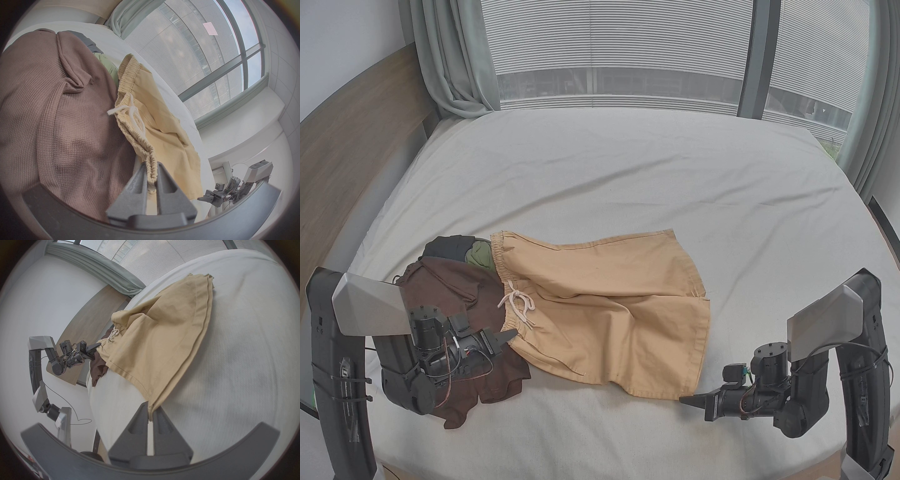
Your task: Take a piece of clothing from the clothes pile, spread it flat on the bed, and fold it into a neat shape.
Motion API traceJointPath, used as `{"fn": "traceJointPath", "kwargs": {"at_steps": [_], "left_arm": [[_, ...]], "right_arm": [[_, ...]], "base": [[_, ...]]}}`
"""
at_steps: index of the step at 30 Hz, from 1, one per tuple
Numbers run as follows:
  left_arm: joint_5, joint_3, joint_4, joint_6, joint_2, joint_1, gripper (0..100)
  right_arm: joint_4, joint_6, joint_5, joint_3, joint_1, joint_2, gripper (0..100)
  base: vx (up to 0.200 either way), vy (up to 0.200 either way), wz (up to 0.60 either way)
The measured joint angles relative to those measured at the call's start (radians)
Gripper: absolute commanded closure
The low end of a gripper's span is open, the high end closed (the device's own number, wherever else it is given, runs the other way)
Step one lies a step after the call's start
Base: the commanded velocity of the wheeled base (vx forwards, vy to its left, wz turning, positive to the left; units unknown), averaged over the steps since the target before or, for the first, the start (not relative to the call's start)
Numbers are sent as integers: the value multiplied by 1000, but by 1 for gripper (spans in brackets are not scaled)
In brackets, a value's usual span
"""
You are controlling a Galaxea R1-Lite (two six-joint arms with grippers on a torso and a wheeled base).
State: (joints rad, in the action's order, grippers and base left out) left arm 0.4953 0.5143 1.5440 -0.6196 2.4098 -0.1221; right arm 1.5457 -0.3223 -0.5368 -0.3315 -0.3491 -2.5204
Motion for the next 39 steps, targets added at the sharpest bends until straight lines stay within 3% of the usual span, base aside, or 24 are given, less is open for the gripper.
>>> {"fn": "traceJointPath", "kwargs": {"at_steps": [17,35,39], "left_arm": [[1,-167,0,12,-89,-44,100],[5,-321,0,86,-148,-11,100],[53,-348,1,91,-159,5,100]], "right_arm": [[0,14,-16,181,81,134,100],[-1,81,-15,248,135,167,100],[-1,105,-15,269,139,168,100]], "base": [[0,0,0],[0,0,0],[0,0,0]]}}
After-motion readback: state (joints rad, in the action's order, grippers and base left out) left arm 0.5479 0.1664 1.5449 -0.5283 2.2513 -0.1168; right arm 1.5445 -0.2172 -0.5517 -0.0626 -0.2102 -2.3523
